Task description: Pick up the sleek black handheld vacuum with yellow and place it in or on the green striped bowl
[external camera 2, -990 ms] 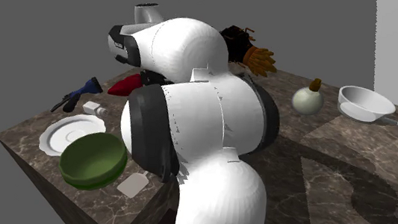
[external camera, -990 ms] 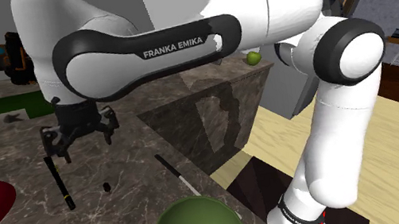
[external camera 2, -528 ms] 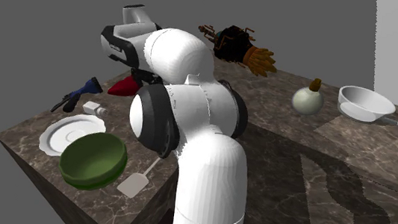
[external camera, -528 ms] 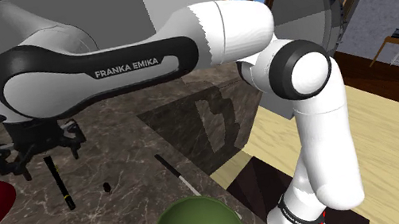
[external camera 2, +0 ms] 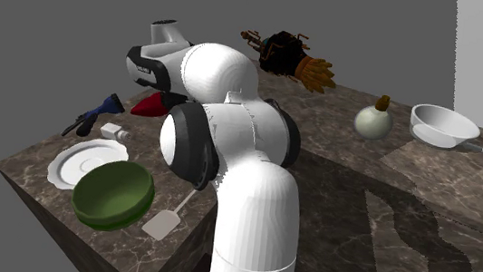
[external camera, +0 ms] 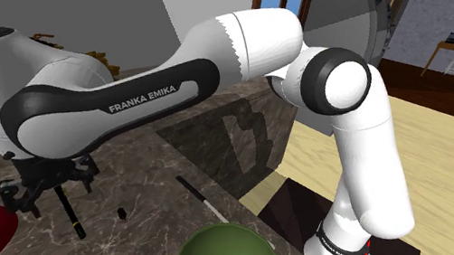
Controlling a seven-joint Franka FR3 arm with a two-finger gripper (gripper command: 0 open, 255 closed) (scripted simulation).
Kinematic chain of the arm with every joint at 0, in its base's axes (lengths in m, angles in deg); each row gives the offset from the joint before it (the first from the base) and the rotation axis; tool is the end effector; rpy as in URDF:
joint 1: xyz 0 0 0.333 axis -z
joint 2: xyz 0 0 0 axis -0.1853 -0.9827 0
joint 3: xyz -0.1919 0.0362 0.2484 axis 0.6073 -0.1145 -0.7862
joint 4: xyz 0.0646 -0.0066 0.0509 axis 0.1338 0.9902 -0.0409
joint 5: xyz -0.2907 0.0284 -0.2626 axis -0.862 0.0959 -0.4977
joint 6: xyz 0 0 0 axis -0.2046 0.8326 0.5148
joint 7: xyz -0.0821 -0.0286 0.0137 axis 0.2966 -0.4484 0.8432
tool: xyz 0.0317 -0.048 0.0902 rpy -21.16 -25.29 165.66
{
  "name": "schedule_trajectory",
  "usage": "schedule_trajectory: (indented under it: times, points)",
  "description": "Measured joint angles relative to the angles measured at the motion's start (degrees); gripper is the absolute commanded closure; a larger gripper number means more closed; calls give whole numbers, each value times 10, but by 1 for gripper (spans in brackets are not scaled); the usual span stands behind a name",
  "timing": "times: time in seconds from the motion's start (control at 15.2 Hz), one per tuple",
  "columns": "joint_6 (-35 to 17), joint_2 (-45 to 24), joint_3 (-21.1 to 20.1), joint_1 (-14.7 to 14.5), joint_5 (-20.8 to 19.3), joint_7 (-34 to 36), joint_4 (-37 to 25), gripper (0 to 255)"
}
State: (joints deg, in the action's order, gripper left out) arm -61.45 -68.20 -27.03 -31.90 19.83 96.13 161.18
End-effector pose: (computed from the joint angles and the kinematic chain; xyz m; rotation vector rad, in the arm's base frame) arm 0.5018 0.4841 0.4403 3.1032 -0.1780 0.0882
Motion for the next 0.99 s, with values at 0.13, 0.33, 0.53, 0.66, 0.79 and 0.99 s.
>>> schedule_trajectory:
  times: [0.13, 0.33, 0.53, 0.66, 0.79, 0.99]
  points:
    - [-2, 0, 0, 0, 0, 0, 2, 0]
    - [-2, 0, 0, 1, 0, 0, 2, 0]
    - [-2, 0, 0, 1, 0, 0, 2, 255]
    - [-2, 0, 0, 1, 0, 0, 2, 255]
    - [-2, 0, 0, 1, 0, 0, 2, 255]
    - [-2, 0, 0, 1, 0, 0, 2, 255]
